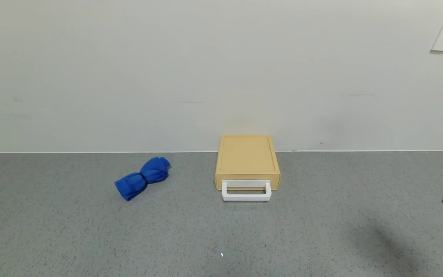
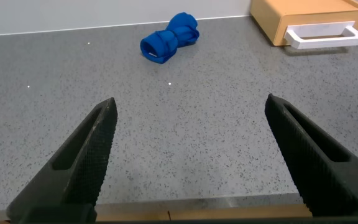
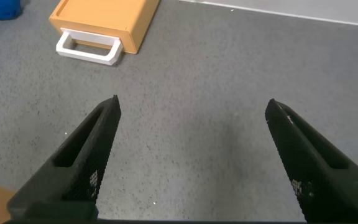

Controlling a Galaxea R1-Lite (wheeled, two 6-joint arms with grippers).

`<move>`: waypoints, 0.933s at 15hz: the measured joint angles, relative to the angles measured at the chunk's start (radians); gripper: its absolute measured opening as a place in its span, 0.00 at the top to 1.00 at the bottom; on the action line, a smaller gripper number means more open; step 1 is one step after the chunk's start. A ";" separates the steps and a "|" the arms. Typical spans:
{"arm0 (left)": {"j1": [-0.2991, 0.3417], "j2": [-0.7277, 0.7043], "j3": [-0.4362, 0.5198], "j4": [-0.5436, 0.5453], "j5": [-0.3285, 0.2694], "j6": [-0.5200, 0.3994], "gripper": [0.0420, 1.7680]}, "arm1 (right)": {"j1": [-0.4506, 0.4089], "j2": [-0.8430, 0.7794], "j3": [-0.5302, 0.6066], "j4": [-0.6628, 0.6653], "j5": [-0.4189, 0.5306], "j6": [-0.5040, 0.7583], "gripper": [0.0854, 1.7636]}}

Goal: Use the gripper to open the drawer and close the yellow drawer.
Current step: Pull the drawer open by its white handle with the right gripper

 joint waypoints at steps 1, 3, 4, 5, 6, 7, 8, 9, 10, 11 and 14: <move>0.000 0.000 0.000 0.000 0.000 0.000 0.03 | 0.020 0.081 -0.055 0.002 0.001 0.001 0.03; 0.000 0.000 0.000 0.000 0.000 0.000 0.03 | 0.083 0.241 -0.170 0.005 -0.020 0.003 0.03; 0.000 0.000 0.000 0.000 0.000 0.000 0.03 | 0.120 0.316 -0.221 0.006 -0.045 0.005 0.03; 0.000 0.000 0.000 0.000 0.000 0.000 0.03 | 0.164 0.391 -0.273 0.006 -0.074 0.011 0.16; 0.000 0.000 0.000 0.000 0.000 0.000 0.03 | 0.207 0.459 -0.318 0.007 -0.100 0.017 0.25; 0.000 0.000 0.000 0.000 0.000 0.000 0.03 | 0.254 0.527 -0.365 0.006 -0.127 0.029 0.34; 0.000 0.000 0.000 0.000 0.000 0.001 0.03 | 0.295 0.587 -0.407 0.006 -0.149 0.042 0.42; 0.000 0.000 0.000 0.000 0.000 0.001 0.03 | 0.331 0.644 -0.449 0.007 -0.171 0.060 0.49; 0.000 0.000 0.000 0.000 0.000 0.001 0.03 | 0.366 0.704 -0.494 0.007 -0.191 0.079 0.55; 0.000 0.000 0.000 0.000 0.000 0.001 0.03 | 0.395 0.757 -0.534 0.008 -0.208 0.097 0.60; 0.000 0.000 0.000 0.000 0.000 0.001 0.03 | 0.464 0.911 -0.661 0.017 -0.252 0.136 0.98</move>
